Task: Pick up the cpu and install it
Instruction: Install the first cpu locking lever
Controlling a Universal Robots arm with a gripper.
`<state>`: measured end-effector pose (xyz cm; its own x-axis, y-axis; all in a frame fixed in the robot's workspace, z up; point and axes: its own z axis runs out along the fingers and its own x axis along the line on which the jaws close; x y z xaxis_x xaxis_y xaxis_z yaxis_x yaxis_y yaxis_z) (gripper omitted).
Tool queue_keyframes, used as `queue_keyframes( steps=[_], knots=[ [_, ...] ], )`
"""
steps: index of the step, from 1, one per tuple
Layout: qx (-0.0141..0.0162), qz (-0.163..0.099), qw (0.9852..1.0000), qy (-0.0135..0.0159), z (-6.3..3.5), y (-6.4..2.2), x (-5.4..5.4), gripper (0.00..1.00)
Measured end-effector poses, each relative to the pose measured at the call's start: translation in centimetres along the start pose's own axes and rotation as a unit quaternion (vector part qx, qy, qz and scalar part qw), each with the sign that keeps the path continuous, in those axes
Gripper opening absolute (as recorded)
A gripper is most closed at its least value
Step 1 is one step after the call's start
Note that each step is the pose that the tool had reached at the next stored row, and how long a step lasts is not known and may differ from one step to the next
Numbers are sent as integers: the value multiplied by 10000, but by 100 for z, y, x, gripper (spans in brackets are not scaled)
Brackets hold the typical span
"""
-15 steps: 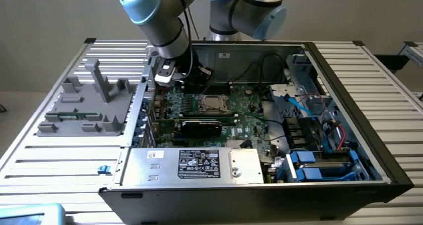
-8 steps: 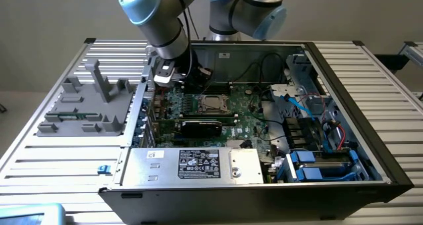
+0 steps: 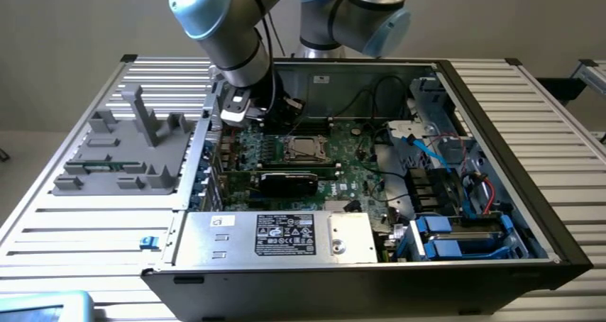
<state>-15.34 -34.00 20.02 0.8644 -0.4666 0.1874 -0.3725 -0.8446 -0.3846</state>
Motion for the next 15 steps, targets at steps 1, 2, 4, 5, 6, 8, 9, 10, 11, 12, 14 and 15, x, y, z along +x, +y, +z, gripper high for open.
queue_keyframes(
  steps=[1, 2, 4, 5, 6, 8, 9, 10, 11, 12, 14, 15],
  knots=[
    [3, -4, 10000, -2, 3, 1, -1, 11],
    [5, -8, 10000, -4, 7, 3, -2, 11],
    [7, -14, 10000, -6, 22, 9, -4, 11],
    [6, -17, 10000, -7, 28, 10, -6, 11],
    [6, -18, 10000, -7, 33, 9, -8, 11],
    [7, -19, 10000, -8, 39, 6, -12, 11],
    [7, -20, 10000, -8, 40, 6, -12, 11],
    [7, -20, 10000, -8, 41, 5, -14, 11],
    [7, -20, 10000, -8, 43, 3, -14, 11],
    [7, -20, 10000, -8, 43, 3, -13, 11],
    [7, -20, 10000, -8, 48, -2, -3, 11],
    [7, -20, 10000, -8, 50, -5, 2, 11]
  ],
)
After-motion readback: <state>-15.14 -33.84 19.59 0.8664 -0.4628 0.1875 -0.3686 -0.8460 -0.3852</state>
